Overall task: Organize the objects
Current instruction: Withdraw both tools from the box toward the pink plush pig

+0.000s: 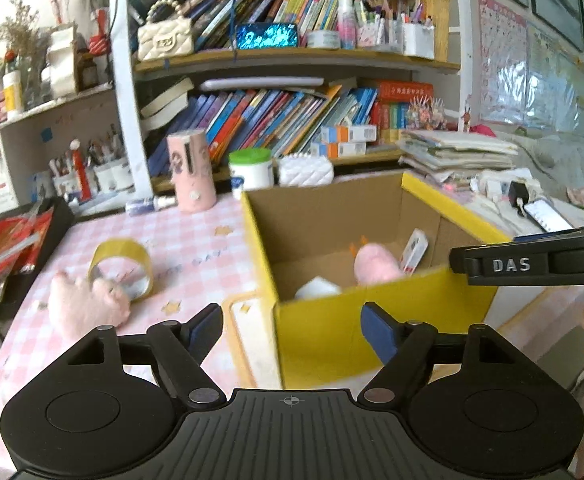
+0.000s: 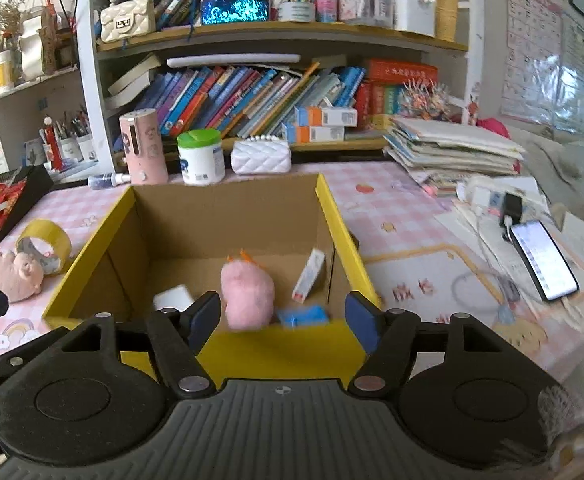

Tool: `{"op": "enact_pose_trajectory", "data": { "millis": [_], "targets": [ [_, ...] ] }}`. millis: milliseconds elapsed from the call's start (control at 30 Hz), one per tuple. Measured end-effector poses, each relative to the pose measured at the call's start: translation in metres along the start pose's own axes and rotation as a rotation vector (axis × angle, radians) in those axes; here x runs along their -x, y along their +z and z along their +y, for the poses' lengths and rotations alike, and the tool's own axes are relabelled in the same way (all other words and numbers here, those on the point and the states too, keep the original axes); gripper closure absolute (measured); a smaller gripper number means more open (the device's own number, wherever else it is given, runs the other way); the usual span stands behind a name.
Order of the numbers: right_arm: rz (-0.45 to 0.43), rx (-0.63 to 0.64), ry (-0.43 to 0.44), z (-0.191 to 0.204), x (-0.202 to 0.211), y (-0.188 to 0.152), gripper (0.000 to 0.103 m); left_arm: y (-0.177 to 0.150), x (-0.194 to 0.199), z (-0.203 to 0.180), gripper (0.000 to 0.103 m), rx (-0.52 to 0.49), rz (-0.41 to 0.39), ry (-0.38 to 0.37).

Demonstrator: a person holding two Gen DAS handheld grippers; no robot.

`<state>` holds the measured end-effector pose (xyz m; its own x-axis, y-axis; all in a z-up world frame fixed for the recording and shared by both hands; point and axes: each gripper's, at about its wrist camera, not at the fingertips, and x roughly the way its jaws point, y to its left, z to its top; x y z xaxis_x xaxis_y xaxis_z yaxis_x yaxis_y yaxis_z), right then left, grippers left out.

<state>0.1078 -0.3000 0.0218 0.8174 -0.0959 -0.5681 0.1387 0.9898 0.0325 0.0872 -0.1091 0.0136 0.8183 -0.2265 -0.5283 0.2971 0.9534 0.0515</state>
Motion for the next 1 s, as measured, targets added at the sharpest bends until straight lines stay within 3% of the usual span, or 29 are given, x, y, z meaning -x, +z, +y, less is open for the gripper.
{"op": "enact_pose_trajectory", "data": {
  "millis": [433,1000],
  "targets": [
    [0.121,-0.054,-0.007,0.035,0.038,-0.059,0.035,-0.043,0.04,0.026,0.02,0.015,0.097,-0.003],
    [0.213,-0.013,0.075,0.086,0.055,-0.096,0.034,-0.078,0.072,0.06,0.018,0.047,0.165,0.04]
  ]
}}
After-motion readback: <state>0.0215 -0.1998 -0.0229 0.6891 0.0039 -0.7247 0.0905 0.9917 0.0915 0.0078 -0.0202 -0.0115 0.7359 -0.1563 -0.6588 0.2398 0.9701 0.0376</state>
